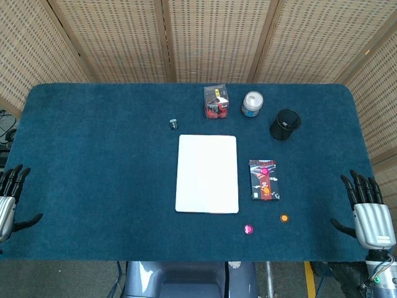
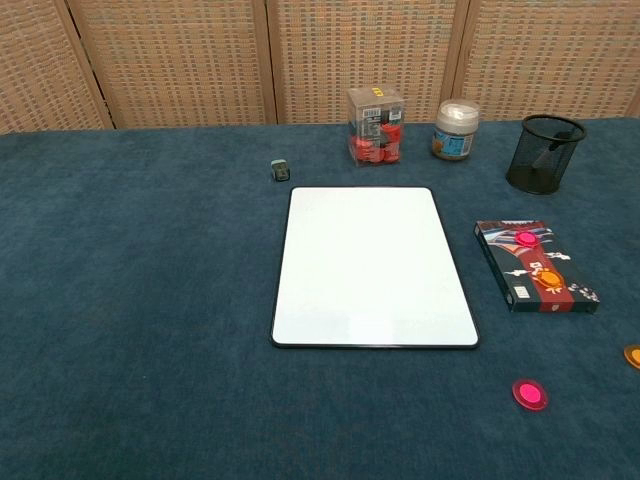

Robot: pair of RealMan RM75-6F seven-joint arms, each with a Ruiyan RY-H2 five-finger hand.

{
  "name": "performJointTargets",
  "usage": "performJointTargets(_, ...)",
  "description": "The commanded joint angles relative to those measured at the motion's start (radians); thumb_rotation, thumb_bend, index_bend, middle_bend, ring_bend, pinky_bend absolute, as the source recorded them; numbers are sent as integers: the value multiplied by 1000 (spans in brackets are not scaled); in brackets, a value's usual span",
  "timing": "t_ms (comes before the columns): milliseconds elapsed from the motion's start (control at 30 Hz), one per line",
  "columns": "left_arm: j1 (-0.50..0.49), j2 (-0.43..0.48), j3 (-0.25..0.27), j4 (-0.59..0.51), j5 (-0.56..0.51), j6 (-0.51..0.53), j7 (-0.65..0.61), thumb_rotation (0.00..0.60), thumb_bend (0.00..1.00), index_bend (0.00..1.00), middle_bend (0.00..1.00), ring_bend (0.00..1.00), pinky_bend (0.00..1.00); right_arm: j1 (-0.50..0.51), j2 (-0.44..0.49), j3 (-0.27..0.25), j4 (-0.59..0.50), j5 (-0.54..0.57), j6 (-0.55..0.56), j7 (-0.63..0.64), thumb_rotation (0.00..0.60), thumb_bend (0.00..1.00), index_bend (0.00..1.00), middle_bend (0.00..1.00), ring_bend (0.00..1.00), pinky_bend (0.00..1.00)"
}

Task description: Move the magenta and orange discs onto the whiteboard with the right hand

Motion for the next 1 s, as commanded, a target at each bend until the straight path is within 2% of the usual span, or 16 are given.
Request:
performJointTargets(33, 5, 0, 1, 0, 6, 11, -4, 600, 0, 0, 0, 0, 0, 0, 0, -1, 1, -1, -1, -1, 600, 0, 0, 0, 0, 0)
performJointTargets(433, 16, 2, 1, 2, 25, 41, -20, 600, 0, 0, 0, 0, 0, 7, -5, -2, 3, -10, -7, 1, 600, 0, 0, 0, 0, 0)
performJointTargets(500, 16, 1, 0, 4, 29, 45, -21, 600, 0, 0, 0, 0, 0, 16, -8, 5, 4, -8, -13, 3, 600, 0, 0, 62, 19, 28)
performJointTargets(533, 16, 0, 0, 5, 29, 46, -22, 600, 0, 0, 0, 0, 0, 22, -10, 9, 6, -6, -18, 2, 600, 0, 0, 110, 52, 67)
performJointTargets(567, 15, -1, -1, 7, 30, 45, -22, 600, 0, 0, 0, 0, 0, 30, -12, 15, 8, -5, -25, -5, 600, 0, 0, 210, 132, 168)
performJointTargets(667, 7, -6, -4, 17, 25, 31, -31, 600, 0, 0, 0, 0, 0, 83, -13, 46, 11, -12, -64, -71, 600, 0, 1, 508, 432, 566)
performJointTargets(700, 6, -6, -6, 19, 22, 29, -33, 600, 0, 0, 0, 0, 0, 101, -12, 53, 10, -18, -80, -87, 600, 0, 8, 586, 510, 668)
performJointTargets(733, 5, -7, -8, 20, 18, 28, -33, 600, 0, 0, 0, 0, 0, 121, -11, 61, 7, -20, -101, -99, 600, 0, 16, 616, 541, 708)
performJointTargets(800, 4, -8, -13, 20, 12, 29, -32, 600, 0, 0, 0, 0, 0, 165, -9, 78, -6, -8, -161, -110, 600, 0, 90, 734, 675, 889)
performJointTargets(867, 5, -9, -16, 18, 4, 28, -30, 600, 0, 0, 0, 0, 0, 219, -12, 98, -23, 29, -251, -102, 600, 0, 157, 788, 767, 979)
performJointTargets(1000, 2, -12, -21, 15, -10, 21, -19, 600, 0, 0, 0, 0, 0, 321, -46, 145, -10, 180, -444, -132, 600, 20, 248, 854, 900, 1000)
